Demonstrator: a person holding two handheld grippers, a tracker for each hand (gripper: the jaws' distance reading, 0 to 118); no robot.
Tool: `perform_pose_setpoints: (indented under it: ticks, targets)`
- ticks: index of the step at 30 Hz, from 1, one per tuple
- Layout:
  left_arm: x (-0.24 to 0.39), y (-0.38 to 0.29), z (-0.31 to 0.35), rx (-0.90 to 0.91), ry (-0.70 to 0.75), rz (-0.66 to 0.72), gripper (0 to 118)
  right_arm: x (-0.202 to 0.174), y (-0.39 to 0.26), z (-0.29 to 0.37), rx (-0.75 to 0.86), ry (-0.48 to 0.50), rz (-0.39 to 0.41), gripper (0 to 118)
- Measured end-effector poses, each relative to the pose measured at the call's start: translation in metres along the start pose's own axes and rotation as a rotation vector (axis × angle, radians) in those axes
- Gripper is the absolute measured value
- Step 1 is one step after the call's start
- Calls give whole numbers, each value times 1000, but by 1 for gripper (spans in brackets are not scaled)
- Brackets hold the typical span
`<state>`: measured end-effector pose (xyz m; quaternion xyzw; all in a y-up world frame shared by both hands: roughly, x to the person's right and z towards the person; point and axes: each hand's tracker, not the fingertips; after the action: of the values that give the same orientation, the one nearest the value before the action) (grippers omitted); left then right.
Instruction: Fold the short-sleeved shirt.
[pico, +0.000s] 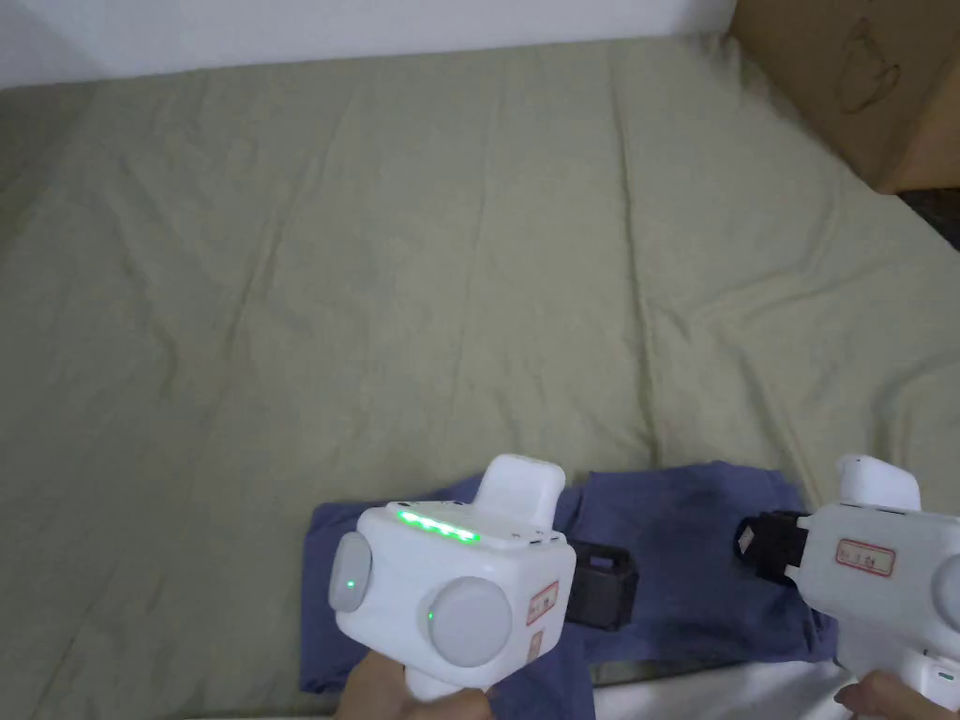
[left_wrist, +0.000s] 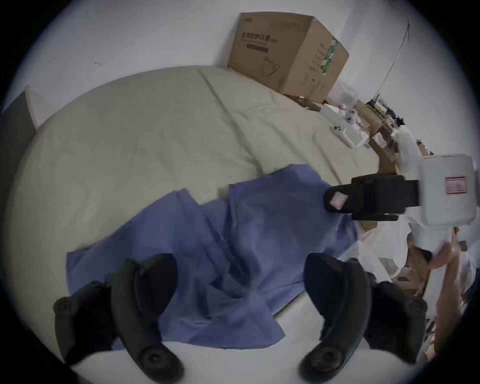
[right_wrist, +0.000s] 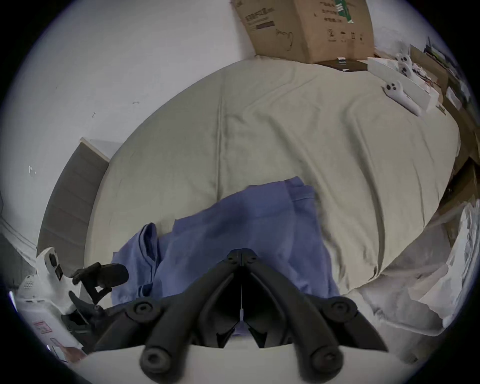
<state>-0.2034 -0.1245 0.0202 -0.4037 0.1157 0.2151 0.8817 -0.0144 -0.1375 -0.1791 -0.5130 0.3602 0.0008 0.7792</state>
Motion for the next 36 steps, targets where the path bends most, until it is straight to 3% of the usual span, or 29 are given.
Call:
perform_pose_setpoints:
  ticks: [3,4,5,6,7,8,10,14,19,23,27,30,36]
  targets:
    - [-24,4,26,40,-1,90,100,1,-1,1,2,5,-3,0]
    - [-35,4,36,71,-4,138,90,0,-1,1,3,8,-2,0]
    - [-47,3,44,92,3,182,72,0,-2,1,5,10,-1,0]
    - [-58,3,50,104,11,223,46,-1,-2,1,4,13,1,0]
    - [-69,1,53,108,44,243,12,-1,-3,1,3,17,5,0]
    - [-78,-3,54,108,93,244,6,-2,-3,1,3,20,8,0]
    - [-92,-7,50,49,158,259,6,-3,-4,0,1,26,9,0]
    - [-98,-20,29,2,112,301,6,-3,-6,-1,-2,37,2,0]
    - [-68,-29,-9,-114,40,239,6,-4,-8,-1,-9,42,-1,0]
    - [-44,-28,-11,-103,51,187,6,-3,-8,2,-7,39,5,0]
    - [-30,-22,-8,-97,-55,202,6,-2,-7,3,-5,35,1,0]
    - [-17,-22,-21,-128,-2,124,6,-3,-9,4,-7,35,0,0]
    - [-9,-25,-24,-126,-65,127,6,-10,-13,6,-17,36,21,0]
